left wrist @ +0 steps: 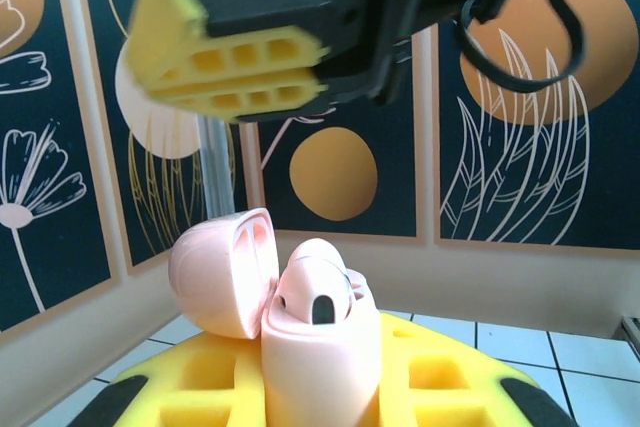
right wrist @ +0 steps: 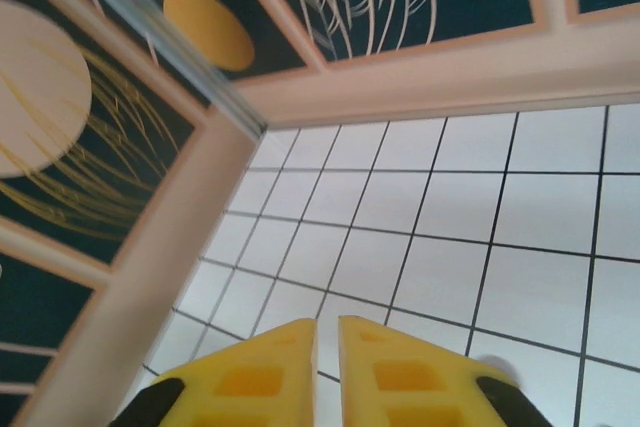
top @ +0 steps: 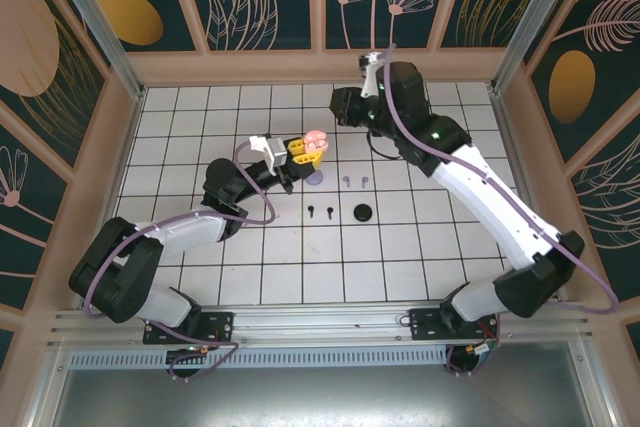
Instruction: Insert wireless bluetooth earbuds into charging case
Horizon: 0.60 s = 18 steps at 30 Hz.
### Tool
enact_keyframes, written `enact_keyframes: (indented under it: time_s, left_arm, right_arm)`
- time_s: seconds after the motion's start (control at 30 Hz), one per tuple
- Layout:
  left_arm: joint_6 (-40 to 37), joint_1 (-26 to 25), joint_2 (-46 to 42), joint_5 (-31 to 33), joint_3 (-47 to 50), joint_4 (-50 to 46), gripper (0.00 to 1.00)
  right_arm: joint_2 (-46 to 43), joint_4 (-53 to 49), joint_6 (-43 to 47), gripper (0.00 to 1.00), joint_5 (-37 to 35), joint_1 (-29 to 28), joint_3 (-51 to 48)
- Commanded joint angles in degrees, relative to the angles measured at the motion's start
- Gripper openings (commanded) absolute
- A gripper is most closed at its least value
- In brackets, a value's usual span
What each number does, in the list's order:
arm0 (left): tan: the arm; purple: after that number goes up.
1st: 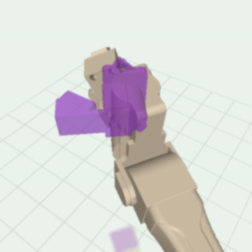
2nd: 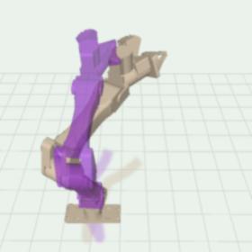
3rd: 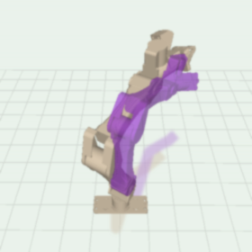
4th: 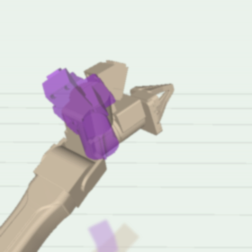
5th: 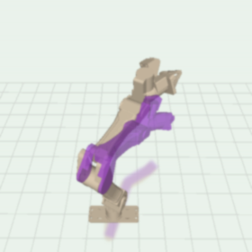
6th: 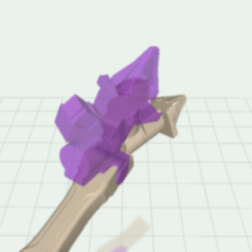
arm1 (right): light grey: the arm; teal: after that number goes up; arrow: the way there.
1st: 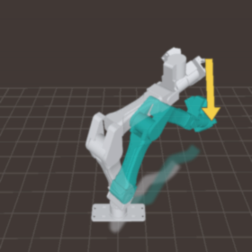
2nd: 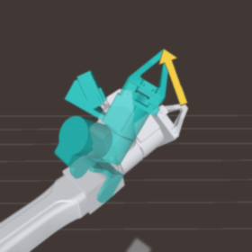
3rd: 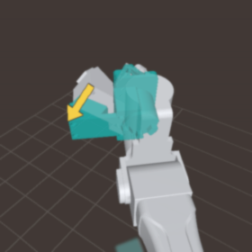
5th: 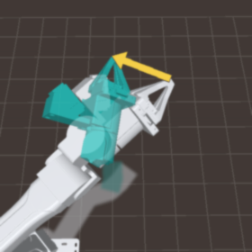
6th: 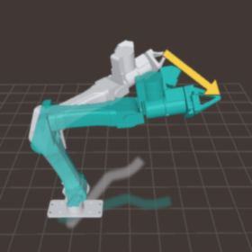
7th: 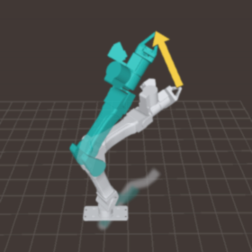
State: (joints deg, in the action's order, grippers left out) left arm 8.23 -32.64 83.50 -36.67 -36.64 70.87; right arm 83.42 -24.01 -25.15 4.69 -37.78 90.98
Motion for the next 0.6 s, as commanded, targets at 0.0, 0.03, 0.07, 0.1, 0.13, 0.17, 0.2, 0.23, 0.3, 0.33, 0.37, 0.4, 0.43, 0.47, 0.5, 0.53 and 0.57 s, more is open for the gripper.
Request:
enact_keyframes:
  time_s: [0.0,0.03,0.07,0.1,0.13,0.17,0.2,0.23,0.3,0.33,0.37,0.4,0.43,0.47,0.5,0.53,0.57]
  left_arm:
    - [0.22,-0.40,-0.44,-2.70,-0.08,-0.48,0.00]
    - [0.08,-0.36,-0.53,-2.86,-0.16,-0.84,0.00]
    - [-0.13,-0.40,-0.53,-2.89,-0.33,-1.34,0.00]
    - [-0.33,-0.39,-0.62,-2.82,-0.42,-1.96,0.00]
    - [-0.49,-0.38,-0.71,-2.80,-0.57,-2.36,0.00]
    - [-0.75,-0.49,-0.86,-2.67,-0.61,-2.78,0.00]
    - [-0.97,-0.47,-0.97,-2.49,-0.59,-2.96,0.00]
    - [-1.10,-0.49,-1.04,-2.40,-0.63,-3.18,0.00]
    - [-1.37,-0.49,-1.07,-2.05,-0.86,-3.60,0.00]
    - [-1.37,-0.49,-1.06,-1.93,-1.05,-3.83,0.00]
    - [-1.34,-0.49,-0.93,-1.79,-1.27,-4.07,0.00]
    - [-1.33,-0.47,-0.74,-1.68,-1.49,-4.01,0.00]
    - [-1.22,-0.48,-0.57,-1.57,-1.61,-3.89,0.00]
    - [-1.07,-0.47,-0.30,-1.40,-1.84,-3.79,0.00]
    - [-0.89,-0.49,-0.11,-1.23,-2.10,-3.81,0.00]
    - [-0.72,-0.49,0.11,-1.17,-2.25,-3.70,0.00]
    - [-0.43,-0.49,0.33,-0.98,-2.40,-3.57,0.00]
  right_arm:
    - [4.86,-7.53,3.62,0.09,6.20,0.53,5.68]
    - [6.22,-8.56,4.06,0.08,6.70,0.52,6.92]
    - [7.52,-9.51,4.54,0.07,7.64,0.59,8.04]
    - [8.68,-10.38,4.99,0.04,8.47,0.61,8.96]
    - [9.60,-11.25,5.23,0.02,9.07,0.60,9.64]
    - [10.20,-11.95,5.59,0.00,9.85,0.60,10.00]
    - [10.30,-12.55,5.79,0.00,10.48,0.52,9.88]
    - [10.27,-12.91,5.97,0.00,11.08,0.43,9.48]
    - [9.28,-13.72,6.41,0.00,12.39,0.02,7.88]
    - [8.56,-13.99,6.67,0.00,12.74,-0.45,6.92]
    - [7.54,-14.28,6.85,0.00,12.96,-1.15,5.70]
    - [6.54,-14.67,6.94,0.00,13.13,-2.04,4.56]
    - [5.63,-14.98,7.00,0.00,13.11,-3.07,3.51]
    - [4.36,-15.18,6.91,0.00,12.35,-4.48,2.28]
    - [2.93,-15.21,6.52,0.00,11.21,-5.88,0.70]
    - [1.60,-15.04,5.99,0.00,10.52,-6.84,-0.66]
    - [-0.13,-14.49,5.09,0.00,9.62,-7.65,-2.38]
